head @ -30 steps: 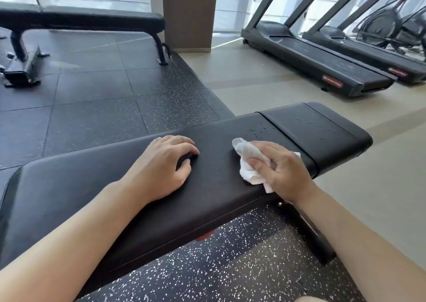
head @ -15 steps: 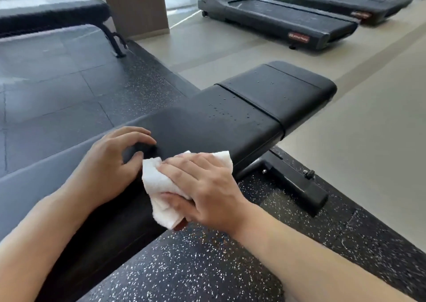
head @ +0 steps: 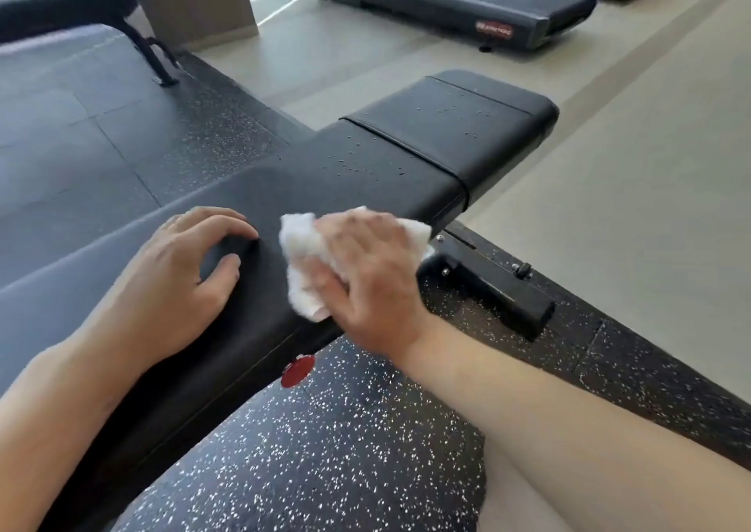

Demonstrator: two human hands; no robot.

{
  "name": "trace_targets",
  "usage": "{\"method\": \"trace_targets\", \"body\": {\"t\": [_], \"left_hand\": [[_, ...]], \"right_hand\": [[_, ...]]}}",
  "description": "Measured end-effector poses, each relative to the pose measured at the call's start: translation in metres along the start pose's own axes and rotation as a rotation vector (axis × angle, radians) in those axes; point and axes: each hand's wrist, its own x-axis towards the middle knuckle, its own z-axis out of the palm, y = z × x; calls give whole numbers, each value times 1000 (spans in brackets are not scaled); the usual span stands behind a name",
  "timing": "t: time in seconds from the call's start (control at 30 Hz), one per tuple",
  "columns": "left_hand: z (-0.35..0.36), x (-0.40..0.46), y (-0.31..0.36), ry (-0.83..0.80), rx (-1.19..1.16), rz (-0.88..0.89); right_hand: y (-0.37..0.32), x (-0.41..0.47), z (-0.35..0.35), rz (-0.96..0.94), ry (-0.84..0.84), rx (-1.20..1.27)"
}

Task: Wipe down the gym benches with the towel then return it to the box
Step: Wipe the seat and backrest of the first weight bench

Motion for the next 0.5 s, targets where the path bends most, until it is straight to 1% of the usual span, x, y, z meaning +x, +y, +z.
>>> {"method": "trace_targets", "body": {"t": [0.07,0.13,0.23,0.27,0.3,0.37,0.43,0.5], "left_hand": [[-2,1,-4,-4,-3,-5],[-1,0,-6,-21,-1,11],[-1,0,-5,-57,6,55],[-2,0,-4,-71,12,65],[-2,0,-4,-83,13,69],[-3,-2,-3,-85,8,48],[-2,-6,-2,-75,7,22],[-1,-10,1,-73,21,14]], "right_hand": [[-23,-6,5,-82,-43,19],[-30,-7,6,-158,-76,48],[0,3,-4,-288,-135,53],[16,8,-8,-276,-121,36],[35,12,-12,-219,-78,11],[71,17,-23,-29,40,-40],[90,19,-30,137,127,-58],[87,19,-28,195,161,-56]]}}
